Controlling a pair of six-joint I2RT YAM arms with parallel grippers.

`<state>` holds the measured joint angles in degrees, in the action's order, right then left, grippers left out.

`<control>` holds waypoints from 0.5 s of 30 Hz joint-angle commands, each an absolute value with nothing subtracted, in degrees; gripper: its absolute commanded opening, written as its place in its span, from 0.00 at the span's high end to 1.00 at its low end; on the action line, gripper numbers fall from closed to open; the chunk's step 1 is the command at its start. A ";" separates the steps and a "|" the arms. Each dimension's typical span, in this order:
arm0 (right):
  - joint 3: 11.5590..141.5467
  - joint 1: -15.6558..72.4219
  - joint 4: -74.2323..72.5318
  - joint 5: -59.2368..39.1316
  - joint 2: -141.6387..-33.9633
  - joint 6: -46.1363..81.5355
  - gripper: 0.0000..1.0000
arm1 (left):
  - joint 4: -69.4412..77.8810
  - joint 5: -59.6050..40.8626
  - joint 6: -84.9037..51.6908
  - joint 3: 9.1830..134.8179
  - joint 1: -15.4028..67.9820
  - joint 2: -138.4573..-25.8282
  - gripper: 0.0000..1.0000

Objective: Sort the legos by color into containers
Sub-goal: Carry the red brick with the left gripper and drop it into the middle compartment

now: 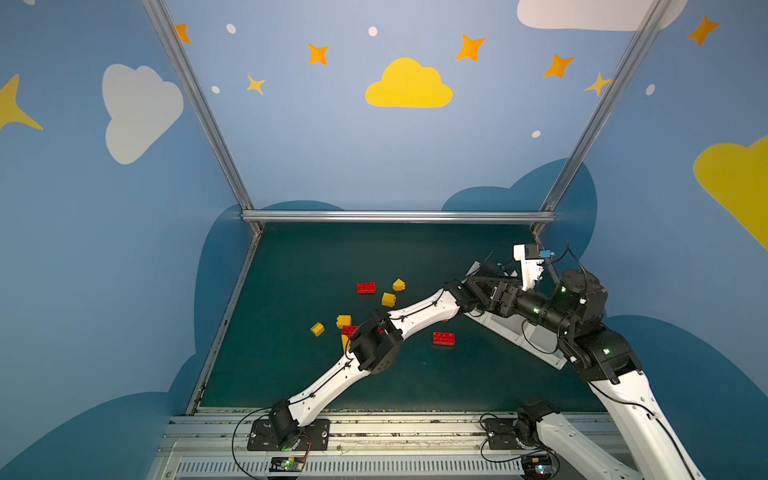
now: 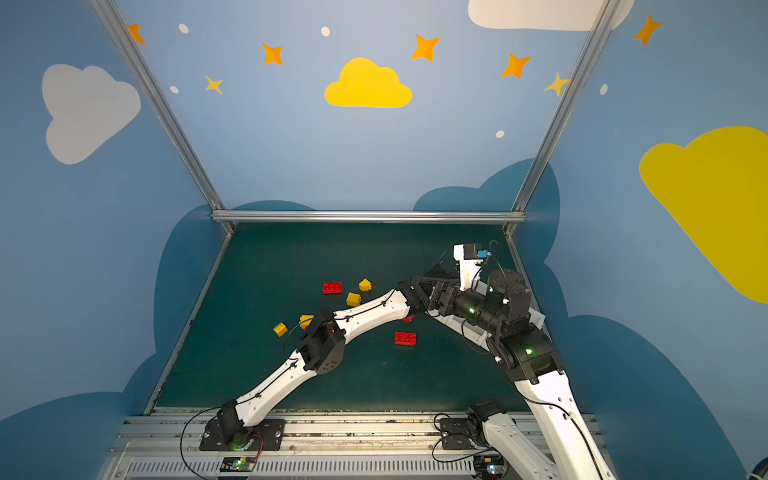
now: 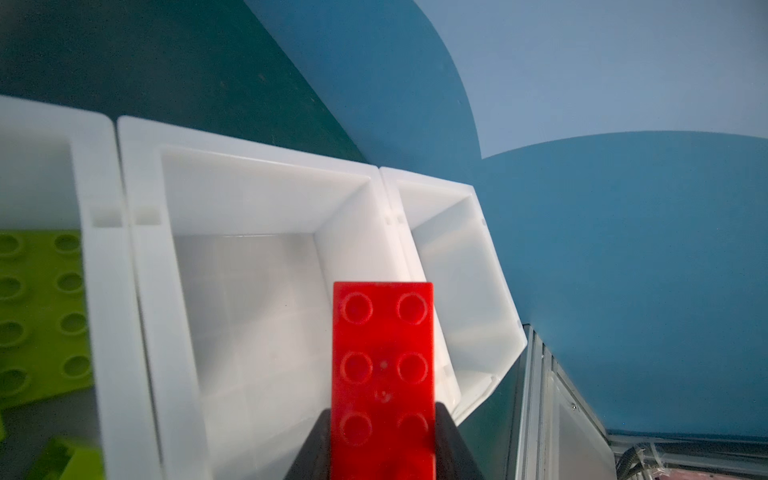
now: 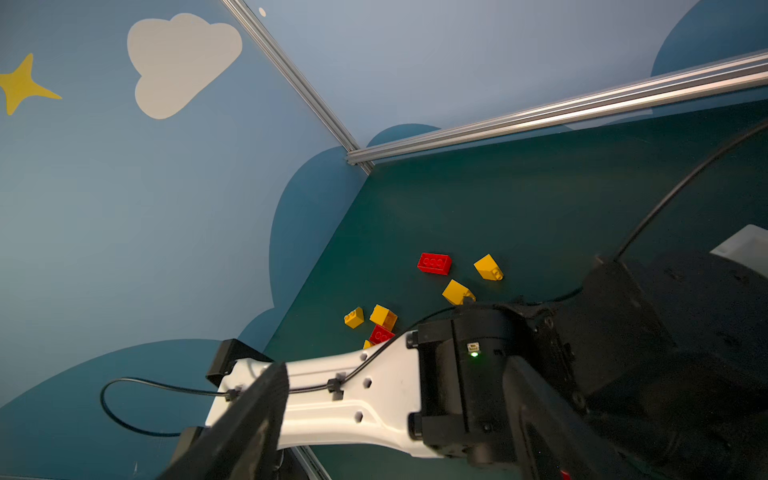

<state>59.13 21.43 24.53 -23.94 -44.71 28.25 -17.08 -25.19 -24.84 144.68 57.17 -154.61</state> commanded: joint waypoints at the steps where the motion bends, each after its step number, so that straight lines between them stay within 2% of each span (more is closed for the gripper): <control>1: 59.28 21.71 26.06 -22.61 -43.67 26.83 0.21 | -20.66 -24.46 -25.40 147.51 57.11 -155.87 0.62; 8: 59.75 21.79 27.64 -21.80 -43.37 26.98 0.21 | -22.57 -22.98 -24.58 145.88 56.87 -152.83 0.42; 10: 60.66 21.80 29.21 -21.64 -43.40 26.82 0.21 | -22.65 -22.90 -24.06 142.47 56.91 -149.79 0.39; 15: 64.09 21.77 34.36 -17.90 -43.02 25.27 0.21 | -12.59 -20.27 -23.97 120.15 56.83 -134.78 0.35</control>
<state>60.86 21.50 30.72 -20.69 -43.86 26.87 -17.82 -22.59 -24.82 127.59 57.28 -143.15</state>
